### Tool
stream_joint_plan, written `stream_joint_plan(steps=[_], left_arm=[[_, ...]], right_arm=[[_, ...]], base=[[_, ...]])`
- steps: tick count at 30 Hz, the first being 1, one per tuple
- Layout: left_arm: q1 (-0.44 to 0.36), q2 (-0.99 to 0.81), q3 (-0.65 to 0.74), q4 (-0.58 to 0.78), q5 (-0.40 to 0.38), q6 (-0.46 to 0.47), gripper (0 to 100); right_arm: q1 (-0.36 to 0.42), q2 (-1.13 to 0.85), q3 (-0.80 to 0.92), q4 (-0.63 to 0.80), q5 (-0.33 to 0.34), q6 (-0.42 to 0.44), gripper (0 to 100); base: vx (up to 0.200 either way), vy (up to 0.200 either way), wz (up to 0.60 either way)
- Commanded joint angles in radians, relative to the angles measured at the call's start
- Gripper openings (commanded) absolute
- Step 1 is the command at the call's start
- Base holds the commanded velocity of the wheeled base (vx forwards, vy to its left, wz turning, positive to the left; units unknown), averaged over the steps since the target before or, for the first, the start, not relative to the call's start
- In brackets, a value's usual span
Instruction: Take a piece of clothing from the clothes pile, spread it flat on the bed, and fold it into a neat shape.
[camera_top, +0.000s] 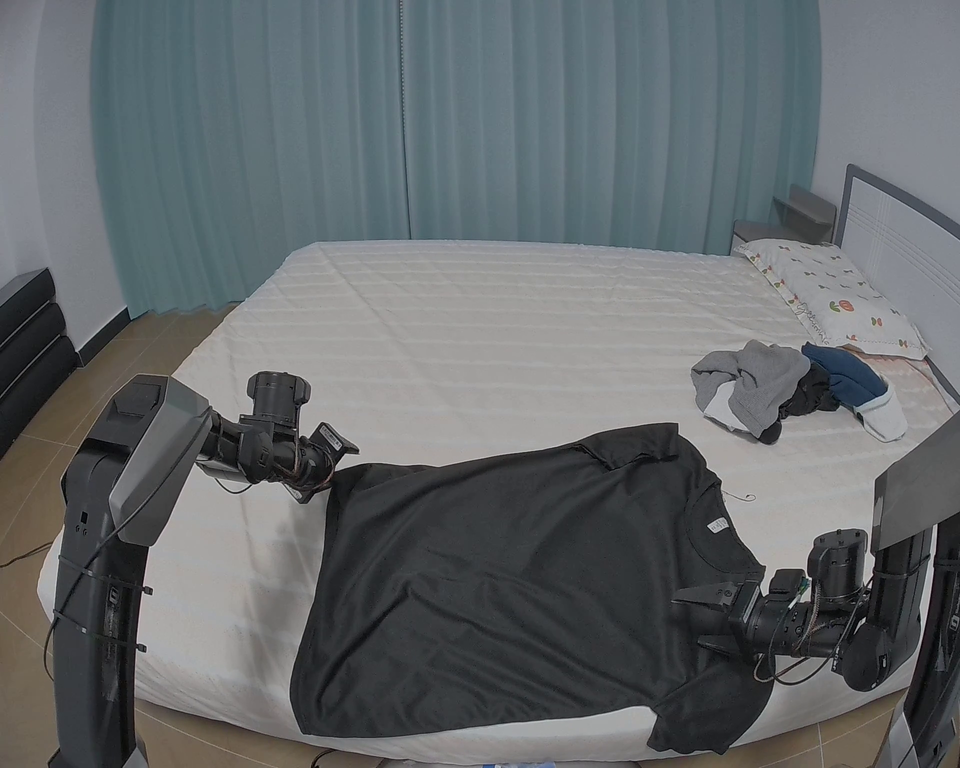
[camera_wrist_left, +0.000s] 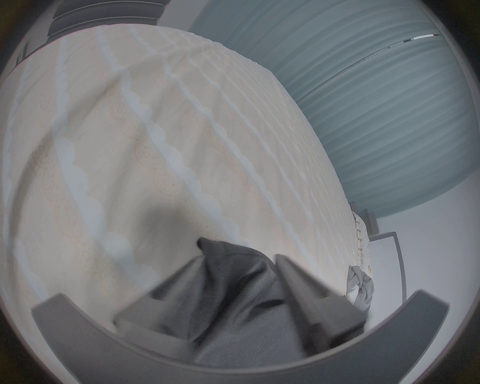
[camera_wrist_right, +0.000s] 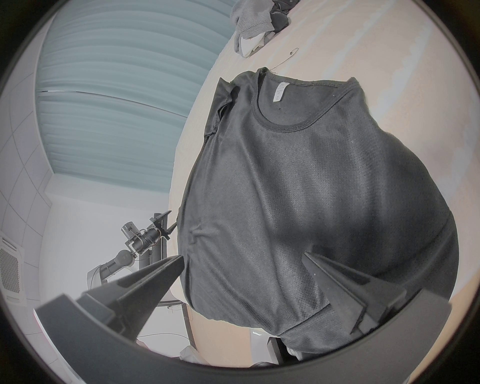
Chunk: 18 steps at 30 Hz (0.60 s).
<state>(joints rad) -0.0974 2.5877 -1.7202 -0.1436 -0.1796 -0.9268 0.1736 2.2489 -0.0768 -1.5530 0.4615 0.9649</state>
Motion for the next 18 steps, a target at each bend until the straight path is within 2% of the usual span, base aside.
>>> stream_joint_plan(steps=[1, 8, 13, 18], left_arm=[[0.001, 0.023, -0.027, -0.001, 0.011, -0.003, 0], [0.025, 0.045, -0.091, -0.005, 0.032, -0.014, 0], [0.031, 0.095, -0.177, -0.028, 0.127, -0.058, 0], [0.031, 0.108, -0.193, -0.039, 0.138, -0.063, 0]], right_arm=[[0.001, 0.001, 0.002, -0.013, 0.000, 0.000, 100], [0.003, 0.003, 0.002, -0.013, 0.000, 0.000, 100], [0.003, 0.003, 0.002, -0.013, 0.000, 0.000, 100], [0.006, 0.004, 0.002, -0.013, 0.000, -0.002, 100]], base=[[0.000, 0.000, 0.00], [0.000, 0.000, 0.00], [0.000, 0.000, 0.00], [0.000, 0.000, 0.00]])
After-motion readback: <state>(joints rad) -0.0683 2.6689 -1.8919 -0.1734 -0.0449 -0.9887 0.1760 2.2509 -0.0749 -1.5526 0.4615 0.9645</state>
